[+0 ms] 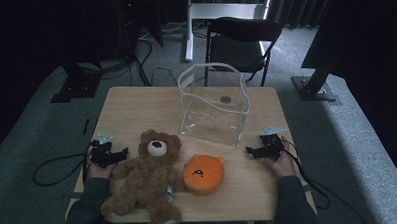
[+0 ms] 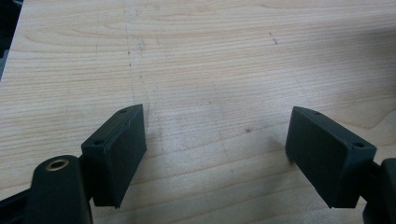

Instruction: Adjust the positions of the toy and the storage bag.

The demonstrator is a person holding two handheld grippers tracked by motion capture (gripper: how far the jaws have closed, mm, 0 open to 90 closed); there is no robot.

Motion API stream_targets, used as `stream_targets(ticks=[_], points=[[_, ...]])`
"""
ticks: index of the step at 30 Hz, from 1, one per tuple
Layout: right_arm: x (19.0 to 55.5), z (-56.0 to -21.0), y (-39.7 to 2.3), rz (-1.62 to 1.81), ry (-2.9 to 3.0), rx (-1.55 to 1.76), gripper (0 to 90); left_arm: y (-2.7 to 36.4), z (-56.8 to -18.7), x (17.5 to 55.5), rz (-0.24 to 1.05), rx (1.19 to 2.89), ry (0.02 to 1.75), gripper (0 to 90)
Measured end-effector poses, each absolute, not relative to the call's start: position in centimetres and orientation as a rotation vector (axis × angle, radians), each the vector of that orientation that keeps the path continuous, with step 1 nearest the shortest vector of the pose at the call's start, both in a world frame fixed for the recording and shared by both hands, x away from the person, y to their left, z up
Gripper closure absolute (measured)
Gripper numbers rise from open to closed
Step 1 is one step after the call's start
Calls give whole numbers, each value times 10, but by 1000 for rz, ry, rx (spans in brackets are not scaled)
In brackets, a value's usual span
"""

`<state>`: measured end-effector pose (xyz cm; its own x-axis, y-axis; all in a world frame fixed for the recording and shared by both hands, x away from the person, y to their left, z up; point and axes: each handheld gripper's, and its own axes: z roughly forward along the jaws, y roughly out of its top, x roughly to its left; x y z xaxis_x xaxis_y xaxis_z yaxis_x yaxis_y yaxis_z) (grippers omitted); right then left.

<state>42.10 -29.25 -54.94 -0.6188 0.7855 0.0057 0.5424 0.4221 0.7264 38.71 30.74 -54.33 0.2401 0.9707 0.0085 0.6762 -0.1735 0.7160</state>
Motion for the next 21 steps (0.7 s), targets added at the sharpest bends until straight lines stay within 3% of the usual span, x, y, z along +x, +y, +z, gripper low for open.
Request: stream_targets(ticks=[21], points=[[408,-549,-289,1003,2351,1155,123,307,-543,387,643,1925,1502,208]])
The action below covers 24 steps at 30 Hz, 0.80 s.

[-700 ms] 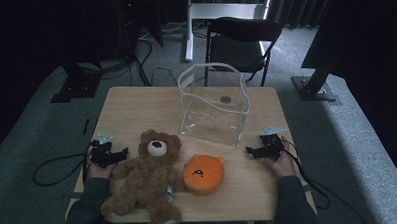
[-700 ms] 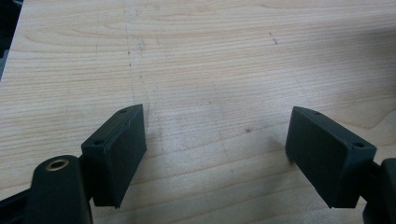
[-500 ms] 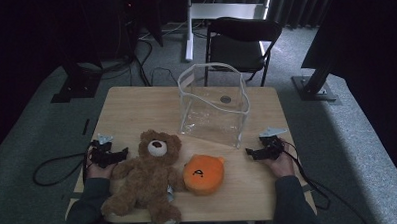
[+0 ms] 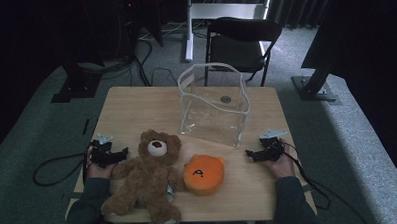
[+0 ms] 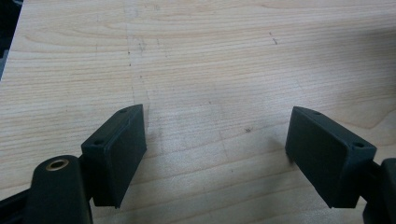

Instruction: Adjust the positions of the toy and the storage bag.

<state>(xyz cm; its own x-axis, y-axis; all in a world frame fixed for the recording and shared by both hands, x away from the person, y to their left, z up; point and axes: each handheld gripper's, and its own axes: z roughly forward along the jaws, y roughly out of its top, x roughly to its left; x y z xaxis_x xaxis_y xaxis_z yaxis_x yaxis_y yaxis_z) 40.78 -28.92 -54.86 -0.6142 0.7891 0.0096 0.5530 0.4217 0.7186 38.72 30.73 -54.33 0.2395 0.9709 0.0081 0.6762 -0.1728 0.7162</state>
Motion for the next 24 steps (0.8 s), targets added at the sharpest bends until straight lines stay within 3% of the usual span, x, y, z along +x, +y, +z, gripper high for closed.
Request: stream_targets(ticks=[4,13,24], points=[[406,-549,-288,1002,2326,1179,124,307,-543,387,643,1925,1502,208],[399,-542,-290,1037,2316,1203,215,307,-543,387,643,1925,1502,208],[387,-524,-284,1065,2298,1134,208,307,-543,387,642,1925,1502,208]])
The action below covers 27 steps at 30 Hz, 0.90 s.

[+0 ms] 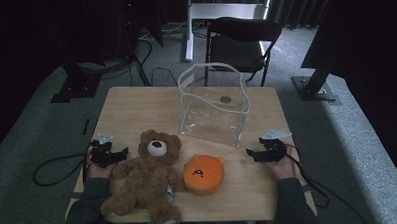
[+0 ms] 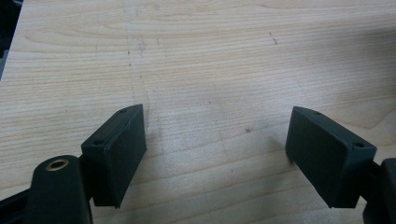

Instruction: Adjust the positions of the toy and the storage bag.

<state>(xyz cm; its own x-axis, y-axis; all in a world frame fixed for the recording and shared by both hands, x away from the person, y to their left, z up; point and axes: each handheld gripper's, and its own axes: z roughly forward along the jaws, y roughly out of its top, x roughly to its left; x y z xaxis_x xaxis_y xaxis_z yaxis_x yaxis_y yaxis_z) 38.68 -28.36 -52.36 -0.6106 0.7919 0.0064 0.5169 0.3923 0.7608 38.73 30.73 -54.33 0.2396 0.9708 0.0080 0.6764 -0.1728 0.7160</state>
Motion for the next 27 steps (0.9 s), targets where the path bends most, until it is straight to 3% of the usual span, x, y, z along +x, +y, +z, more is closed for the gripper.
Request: stream_targets(ticks=[27], points=[[360,-493,-264,1101,2296,996,230,307,-543,387,642,1926,1501,207]])
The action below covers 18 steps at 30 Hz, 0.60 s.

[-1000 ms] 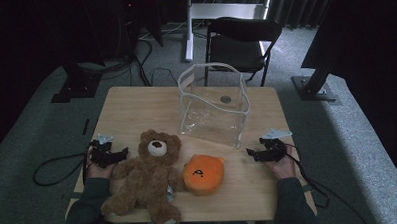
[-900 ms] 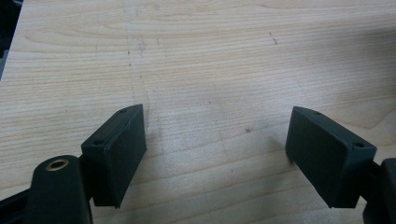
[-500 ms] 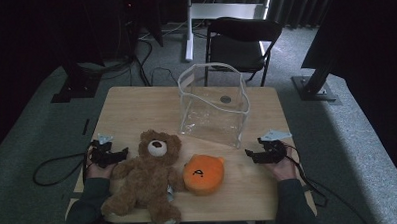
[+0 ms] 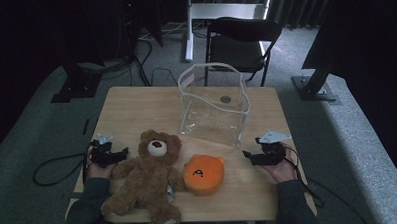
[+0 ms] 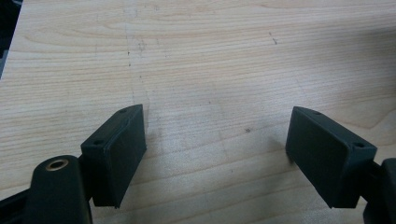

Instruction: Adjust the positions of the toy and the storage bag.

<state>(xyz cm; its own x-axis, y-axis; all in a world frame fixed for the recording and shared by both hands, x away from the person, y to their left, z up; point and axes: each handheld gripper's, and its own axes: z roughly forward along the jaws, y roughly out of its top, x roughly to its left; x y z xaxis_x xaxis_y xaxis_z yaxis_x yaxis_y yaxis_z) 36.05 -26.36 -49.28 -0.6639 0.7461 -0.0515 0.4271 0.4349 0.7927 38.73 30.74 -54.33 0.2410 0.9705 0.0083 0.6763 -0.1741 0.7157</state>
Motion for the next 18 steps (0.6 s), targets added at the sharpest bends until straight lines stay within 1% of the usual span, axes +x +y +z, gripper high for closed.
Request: stream_targets(ticks=[18], points=[[347,-480,-247,1137,2304,894,238,307,-543,387,642,1926,1501,207]])
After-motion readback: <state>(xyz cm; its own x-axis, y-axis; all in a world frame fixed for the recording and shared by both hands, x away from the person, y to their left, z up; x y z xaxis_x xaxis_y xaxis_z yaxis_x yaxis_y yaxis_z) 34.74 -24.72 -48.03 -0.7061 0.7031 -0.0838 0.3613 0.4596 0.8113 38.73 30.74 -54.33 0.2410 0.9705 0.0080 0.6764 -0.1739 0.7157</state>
